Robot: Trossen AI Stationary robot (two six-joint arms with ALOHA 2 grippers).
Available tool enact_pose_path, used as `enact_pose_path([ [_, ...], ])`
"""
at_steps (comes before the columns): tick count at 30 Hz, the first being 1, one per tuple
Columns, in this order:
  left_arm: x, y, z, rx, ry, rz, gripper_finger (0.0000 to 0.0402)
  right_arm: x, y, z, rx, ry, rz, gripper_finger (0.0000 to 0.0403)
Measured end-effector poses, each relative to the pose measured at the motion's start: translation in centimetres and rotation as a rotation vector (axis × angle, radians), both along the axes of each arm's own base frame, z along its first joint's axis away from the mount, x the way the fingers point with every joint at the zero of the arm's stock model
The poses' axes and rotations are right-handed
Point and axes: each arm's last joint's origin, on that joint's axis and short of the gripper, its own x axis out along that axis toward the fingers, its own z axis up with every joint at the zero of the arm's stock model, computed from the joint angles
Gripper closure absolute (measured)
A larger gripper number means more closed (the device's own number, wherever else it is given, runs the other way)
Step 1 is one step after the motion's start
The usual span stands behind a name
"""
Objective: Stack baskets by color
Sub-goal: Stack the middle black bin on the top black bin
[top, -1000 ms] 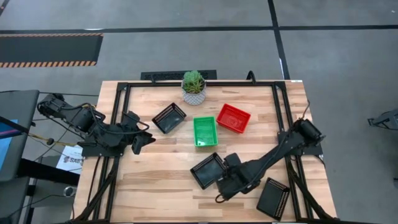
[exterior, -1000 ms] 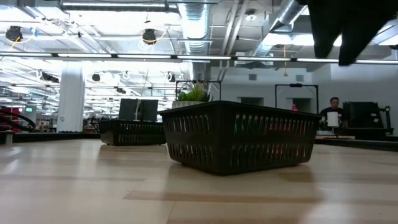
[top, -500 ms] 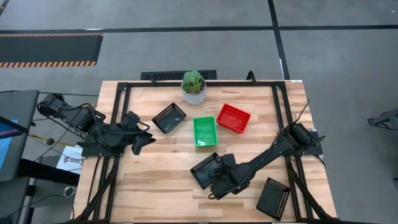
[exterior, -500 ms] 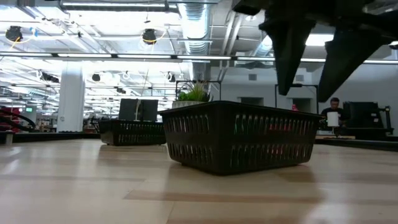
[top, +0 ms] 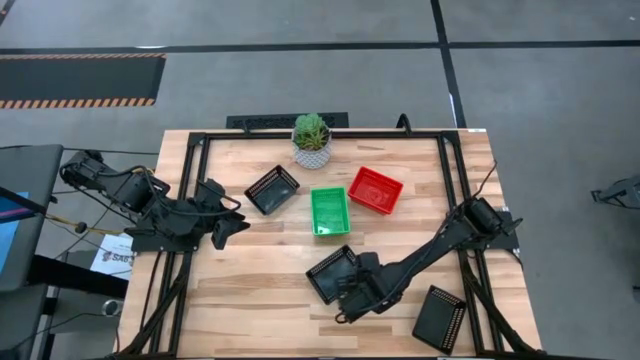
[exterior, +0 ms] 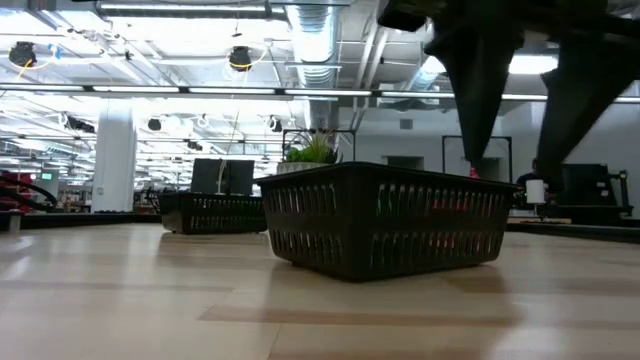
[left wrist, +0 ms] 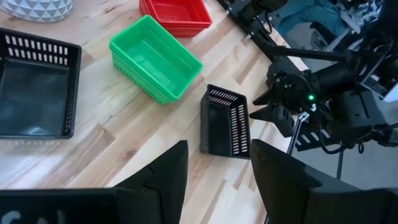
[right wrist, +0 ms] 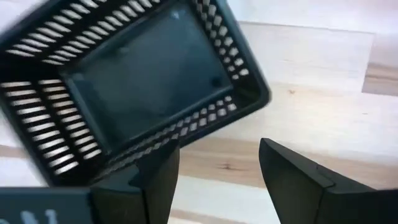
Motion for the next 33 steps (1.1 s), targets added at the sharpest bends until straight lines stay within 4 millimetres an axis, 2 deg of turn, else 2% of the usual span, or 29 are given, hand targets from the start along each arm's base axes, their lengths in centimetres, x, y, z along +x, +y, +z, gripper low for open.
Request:
enact_pose_path([
  [8, 0.0, 0.0, 0.0, 0.008, 0.001, 0.002, 0.0239, 0.1, -0.8, -1.9, 0.008, -0.008, -0.015, 0.0158],
  [13, 0.0, 0.0, 0.0, 0.008, 0.002, 0.001, 0.0239, 0.3, -1.6, -2.2, -0.004, 0.014, 0.023, 0.0158],
  [28, 0.0, 0.0, 0.0, 0.022, 0.001, -0.005, 0.0239, 2.2, -7.6, -1.8, -0.064, 0.133, 0.198, 0.0159],
  [30, 0.0, 0.0, 0.0, 0.022, 0.001, -0.005, 0.0239, 2.3, -7.5, -1.0, -0.039, 0.113, 0.194, 0.0159],
  [33, 0.0, 0.0, 0.0, 0.021, 0.002, -0.007, 0.0239, 2.3, -6.1, -0.4, -0.008, 0.075, 0.157, 0.0159],
])
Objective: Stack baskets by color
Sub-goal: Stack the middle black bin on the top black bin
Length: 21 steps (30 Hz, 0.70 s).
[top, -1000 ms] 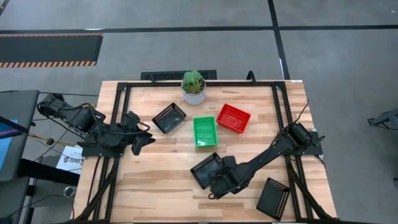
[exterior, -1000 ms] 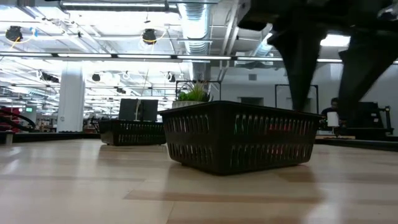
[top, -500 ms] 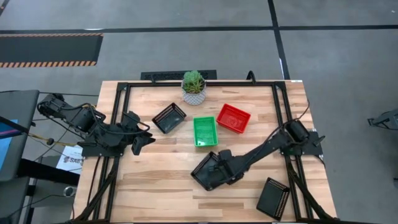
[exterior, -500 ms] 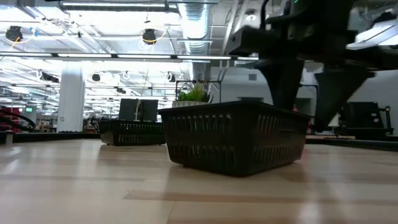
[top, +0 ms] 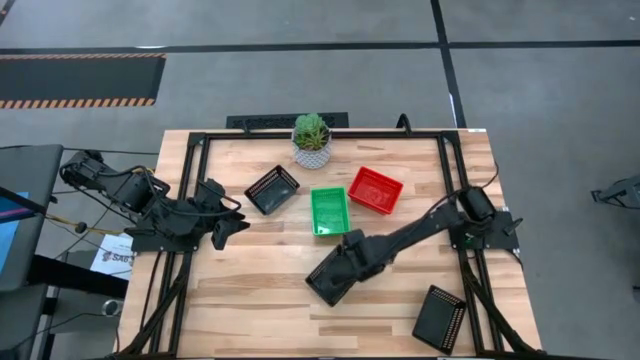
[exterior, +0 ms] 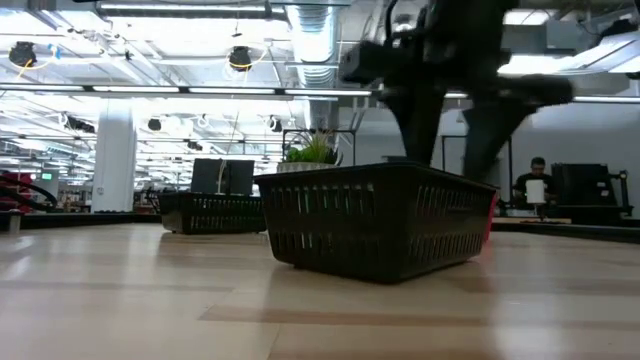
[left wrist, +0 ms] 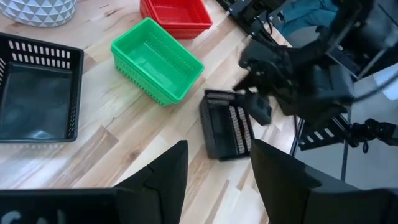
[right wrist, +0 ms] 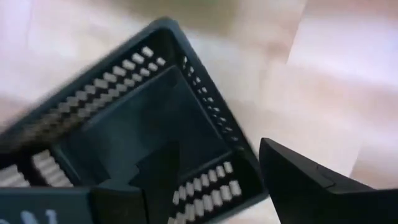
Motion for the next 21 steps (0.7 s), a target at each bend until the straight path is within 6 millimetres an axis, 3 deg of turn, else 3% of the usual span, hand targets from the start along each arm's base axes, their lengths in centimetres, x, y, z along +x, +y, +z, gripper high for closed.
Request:
enact_pose_path([
  [11, 0.0, 0.0, 0.0, 0.013, 0.001, -0.009, 0.0239, -2.7, 4.1, -1.2, 0.000, 0.000, -0.156, 0.0159],
  [21, 0.0, 0.1, 0.0, 0.033, -0.006, 0.006, 0.0239, -1.8, 4.3, -1.2, 0.032, -0.073, -0.110, 0.0159],
])
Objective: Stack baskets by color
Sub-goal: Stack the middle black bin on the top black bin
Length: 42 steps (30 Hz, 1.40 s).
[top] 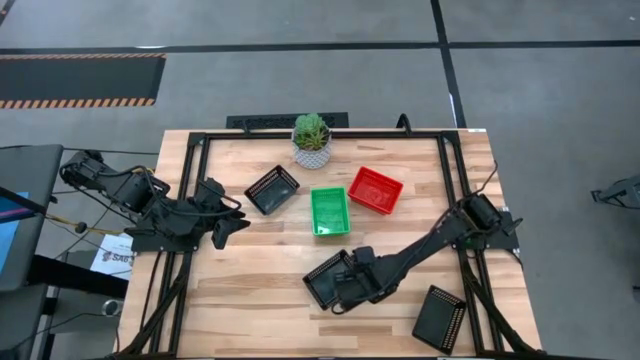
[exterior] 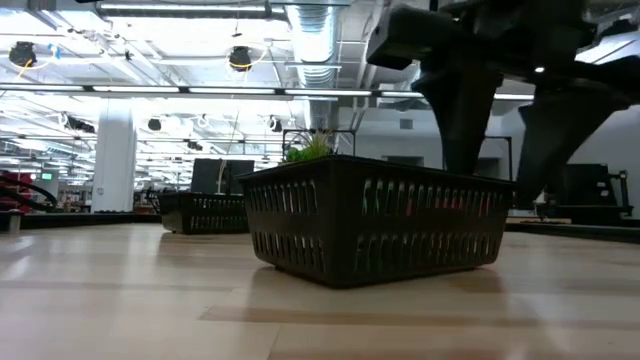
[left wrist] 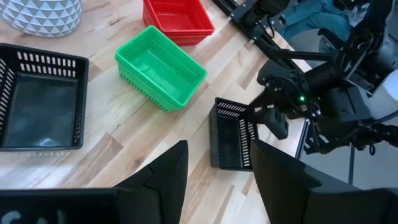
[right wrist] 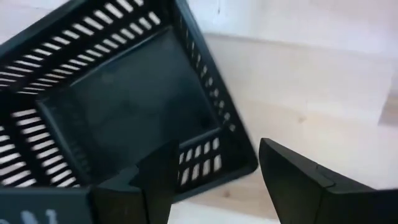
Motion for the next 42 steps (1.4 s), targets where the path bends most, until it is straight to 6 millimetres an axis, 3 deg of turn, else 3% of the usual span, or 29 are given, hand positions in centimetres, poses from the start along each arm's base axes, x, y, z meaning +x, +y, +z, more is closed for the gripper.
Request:
enact_pose_path([
  [6, 0.0, 0.0, 0.0, 0.000, 0.000, 0.000, 0.0239, 0.6, -1.6, -1.1, 0.007, 0.020, 0.083, 0.0161],
  [10, 0.0, 0.0, 0.0, -0.001, 0.000, 0.001, 0.0239, 0.9, -2.6, -1.9, 0.038, 0.036, 0.138, 0.0188],
  [14, 0.0, 0.0, 0.0, -0.001, 0.000, 0.000, 0.0239, 1.1, -3.6, -1.9, 0.025, 0.064, 0.163, 0.0250],
  [20, 0.0, 0.0, 0.0, -0.002, 0.000, 0.001, 0.0239, 1.5, -4.6, -1.8, 0.046, 0.080, 0.279, 0.0380],
  [23, 0.0, 0.0, 0.0, -0.007, 0.001, -0.003, 0.0239, 1.8, -4.7, -1.6, 0.058, 0.071, 0.315, 0.0387],
  [28, -0.8, 0.4, 0.5, -0.045, -0.032, 0.010, 0.0239, 2.6, -4.3, 1.1, 0.063, 0.024, 0.436, 0.0394],
  [34, -3.3, 1.9, 1.8, -0.086, -0.158, 0.064, 0.0239, 3.8, -5.1, 6.6, 0.054, -0.114, 0.589, 0.0396],
  [38, -5.3, 3.2, 2.6, -0.082, -0.263, 0.168, 0.0239, 5.4, -8.2, 9.3, -0.010, -0.194, 0.647, 0.0396],
  [42, -6.7, 4.1, 3.0, -0.077, -0.330, 0.234, 0.0239, 7.1, -12.7, 11.1, -0.114, -0.284, 0.686, 0.0396],
])
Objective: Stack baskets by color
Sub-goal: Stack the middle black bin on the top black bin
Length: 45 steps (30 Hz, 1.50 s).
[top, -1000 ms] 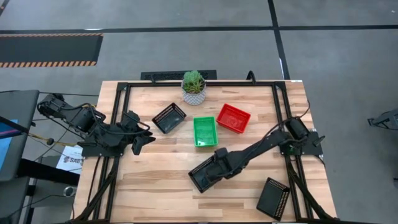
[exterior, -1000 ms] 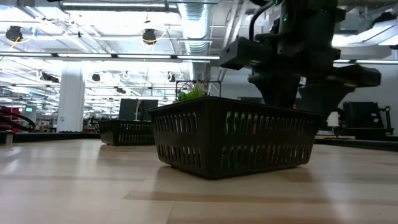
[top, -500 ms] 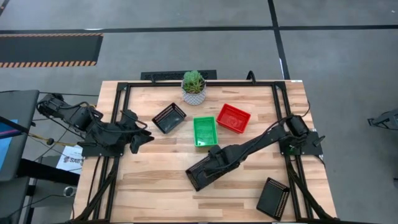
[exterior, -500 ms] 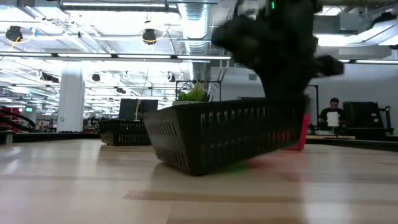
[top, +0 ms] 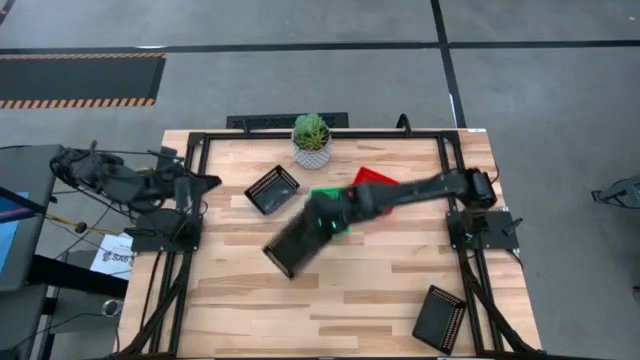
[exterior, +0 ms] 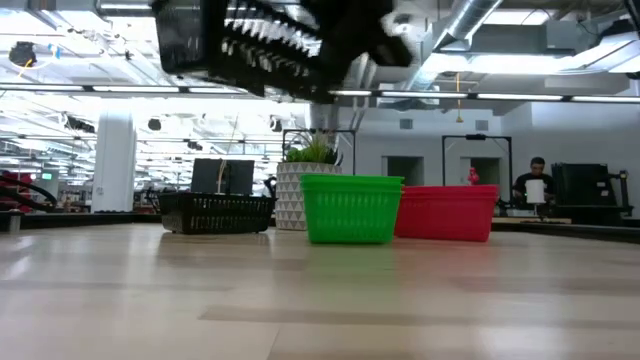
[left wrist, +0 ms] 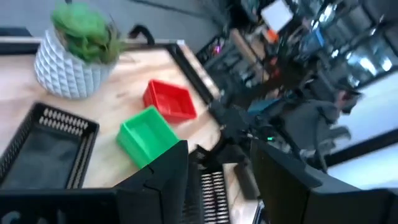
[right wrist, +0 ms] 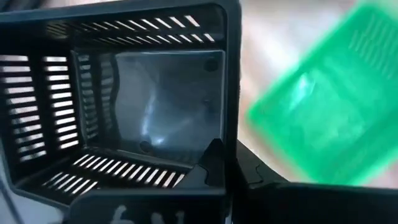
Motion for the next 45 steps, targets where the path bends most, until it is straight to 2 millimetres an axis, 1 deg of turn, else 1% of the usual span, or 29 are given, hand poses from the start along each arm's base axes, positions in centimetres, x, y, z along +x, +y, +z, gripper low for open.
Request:
enact_pose_path([
  [5, -1.0, 0.6, 0.2, -0.003, -0.040, 0.037, 0.0239, 1.1, -6.4, 1.5, -0.077, -0.097, -0.020, 0.0396],
  [9, -1.1, 0.7, 0.2, 0.012, -0.046, 0.072, 0.0239, 1.3, -11.0, 2.0, -0.103, -0.177, -0.034, 0.0396],
  [12, -1.1, 0.8, 0.2, 0.022, -0.044, 0.090, 0.0239, 1.3, -13.3, 2.4, -0.124, -0.225, -0.038, 0.0396],
  [15, -1.1, 0.8, 0.2, 0.033, -0.046, 0.114, 0.0239, 1.2, -15.0, 2.6, -0.161, -0.260, -0.044, 0.0396],
  [17, -1.1, 0.9, 0.2, 0.039, -0.049, 0.129, 0.0239, 1.6, -16.0, 2.5, -0.181, -0.291, -0.053, 0.0396],
  [19, -1.1, 0.9, 0.2, 0.044, -0.053, 0.143, 0.0239, 2.1, -16.7, 1.8, -0.180, -0.304, -0.054, 0.0396],
  [21, -1.1, 0.9, 0.2, 0.048, -0.055, 0.154, 0.0239, 2.8, -17.4, 0.7, -0.166, -0.310, -0.036, 0.0396],
  [26, -1.1, 1.0, 0.3, 0.042, -0.062, 0.169, 0.0239, 4.3, -17.7, -1.6, -0.150, -0.313, -0.008, 0.0396],
  [30, -1.1, 1.0, 0.3, 0.043, -0.063, 0.176, 0.0239, 4.8, -18.2, -3.1, -0.142, -0.288, -0.007, 0.0396],
  [34, -1.1, 1.0, 0.3, 0.047, -0.065, 0.186, 0.0239, 5.5, -18.4, -5.2, -0.154, -0.249, 0.021, 0.0396],
  [37, -1.1, 1.0, 0.3, 0.047, -0.065, 0.186, 0.0239, 5.7, -18.3, -5.9, -0.156, -0.228, 0.038, 0.0396],
  [39, -1.1, 1.0, 0.3, 0.046, -0.065, 0.186, 0.0239, 6.1, -18.5, -6.1, -0.161, -0.249, 0.038, 0.0396],
  [41, -1.1, 1.0, 0.3, 0.045, -0.065, 0.187, 0.0239, 6.0, -18.5, -6.5, -0.150, -0.219, 0.041, 0.0396],
  [45, -1.1, 1.0, 0.3, 0.044, -0.065, 0.187, 0.0239, 6.3, -18.6, -7.4, -0.159, -0.215, 0.055, 0.0396],
])
